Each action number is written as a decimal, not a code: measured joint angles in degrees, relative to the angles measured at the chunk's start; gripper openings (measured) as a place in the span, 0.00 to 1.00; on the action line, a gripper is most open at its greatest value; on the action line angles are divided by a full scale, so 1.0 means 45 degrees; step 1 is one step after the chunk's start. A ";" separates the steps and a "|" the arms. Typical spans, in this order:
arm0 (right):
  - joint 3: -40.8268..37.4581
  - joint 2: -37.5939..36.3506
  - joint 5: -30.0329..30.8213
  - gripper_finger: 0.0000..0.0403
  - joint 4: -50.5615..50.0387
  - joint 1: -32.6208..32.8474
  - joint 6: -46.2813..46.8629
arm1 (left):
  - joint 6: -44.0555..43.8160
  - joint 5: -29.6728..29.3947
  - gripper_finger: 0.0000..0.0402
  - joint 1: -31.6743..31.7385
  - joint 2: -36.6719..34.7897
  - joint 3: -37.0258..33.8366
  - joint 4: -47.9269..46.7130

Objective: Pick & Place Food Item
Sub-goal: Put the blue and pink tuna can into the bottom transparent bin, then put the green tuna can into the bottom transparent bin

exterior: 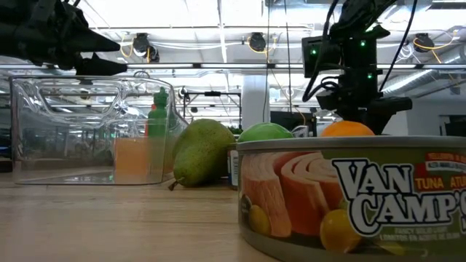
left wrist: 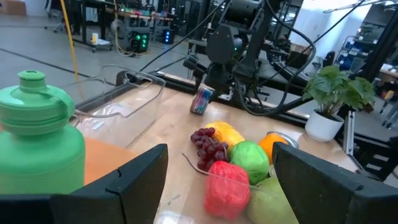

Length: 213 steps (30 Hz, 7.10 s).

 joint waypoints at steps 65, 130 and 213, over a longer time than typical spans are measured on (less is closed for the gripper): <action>-0.2724 -0.2292 -0.0210 0.50 2.0648 0.6184 0.1112 | 0.5456 -0.0518 0.48 -0.3083 1.5183 0.6969 0.8937; -0.2724 -0.4323 -0.0276 0.63 1.7918 0.7159 0.2654 | 0.3667 -0.6014 0.83 -0.4993 1.5373 0.7865 -0.5969; -0.3036 -0.3295 0.0290 0.63 0.1677 0.6578 1.3500 | 0.3973 -0.3108 0.81 -0.5158 0.3764 0.2064 0.1137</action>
